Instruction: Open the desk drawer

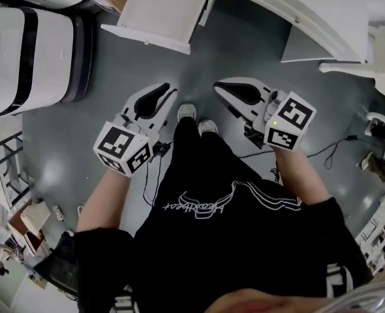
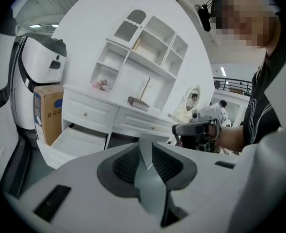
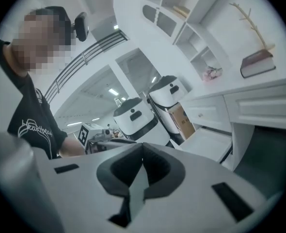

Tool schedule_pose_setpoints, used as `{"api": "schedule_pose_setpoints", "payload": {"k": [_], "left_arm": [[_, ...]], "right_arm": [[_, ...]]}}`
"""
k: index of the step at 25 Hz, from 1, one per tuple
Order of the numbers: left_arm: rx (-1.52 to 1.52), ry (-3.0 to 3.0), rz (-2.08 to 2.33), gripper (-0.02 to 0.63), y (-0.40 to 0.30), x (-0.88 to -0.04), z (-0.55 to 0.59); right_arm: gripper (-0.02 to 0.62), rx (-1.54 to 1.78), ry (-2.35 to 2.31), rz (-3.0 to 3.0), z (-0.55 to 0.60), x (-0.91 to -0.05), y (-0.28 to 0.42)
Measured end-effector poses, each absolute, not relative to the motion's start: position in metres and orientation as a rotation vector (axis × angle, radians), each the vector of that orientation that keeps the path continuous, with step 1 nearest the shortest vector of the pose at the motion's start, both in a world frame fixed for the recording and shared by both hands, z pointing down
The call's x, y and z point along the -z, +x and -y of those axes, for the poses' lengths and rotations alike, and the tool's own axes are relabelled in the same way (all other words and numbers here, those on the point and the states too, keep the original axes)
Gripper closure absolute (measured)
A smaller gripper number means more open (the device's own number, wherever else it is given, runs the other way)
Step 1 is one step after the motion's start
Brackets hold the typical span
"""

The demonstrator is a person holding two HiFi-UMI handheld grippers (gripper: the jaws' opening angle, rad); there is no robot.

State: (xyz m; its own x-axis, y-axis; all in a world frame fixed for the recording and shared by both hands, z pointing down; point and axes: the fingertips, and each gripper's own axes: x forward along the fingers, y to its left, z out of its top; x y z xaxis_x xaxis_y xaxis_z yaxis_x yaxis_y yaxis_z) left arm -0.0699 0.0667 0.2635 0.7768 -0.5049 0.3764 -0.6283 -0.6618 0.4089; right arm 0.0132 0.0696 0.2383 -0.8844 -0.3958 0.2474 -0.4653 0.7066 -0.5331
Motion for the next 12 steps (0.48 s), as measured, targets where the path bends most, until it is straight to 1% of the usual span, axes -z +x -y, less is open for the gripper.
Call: {"api": "schedule_pose_setpoints", "payload": {"k": [3,7,8,9,10,12], "left_arm": [[-0.203,2.472,0.847,0.525,-0.057,-0.197,-0.077],[-0.131,2.528,0.932,0.528,-0.037,-0.123,-0.087],[-0.098,2.527,0.971,0.54,-0.035,-0.107,-0.088],[-0.058,2.515,1.005,0.574,-0.034,-0.093,-0.089],[-0.018,2.504,1.024,0.592,-0.033,-0.08,-0.092],[0.045,2.515,1.033,0.601,-0.031,-0.054,-0.103]], "right_arm": [[0.591,-0.826,0.715,2.86,-0.071,-0.185,0.023],[0.591,-0.697,0.7,2.928,-0.079,-0.123,0.032],[0.591,-0.665,0.692,2.945,-0.082,-0.109,0.033],[0.591,-0.634,0.685,2.961,-0.086,-0.096,0.034],[0.591,-0.609,0.682,2.978,-0.091,-0.084,0.035],[0.591,-0.573,0.681,3.022,-0.101,-0.06,0.036]]}}
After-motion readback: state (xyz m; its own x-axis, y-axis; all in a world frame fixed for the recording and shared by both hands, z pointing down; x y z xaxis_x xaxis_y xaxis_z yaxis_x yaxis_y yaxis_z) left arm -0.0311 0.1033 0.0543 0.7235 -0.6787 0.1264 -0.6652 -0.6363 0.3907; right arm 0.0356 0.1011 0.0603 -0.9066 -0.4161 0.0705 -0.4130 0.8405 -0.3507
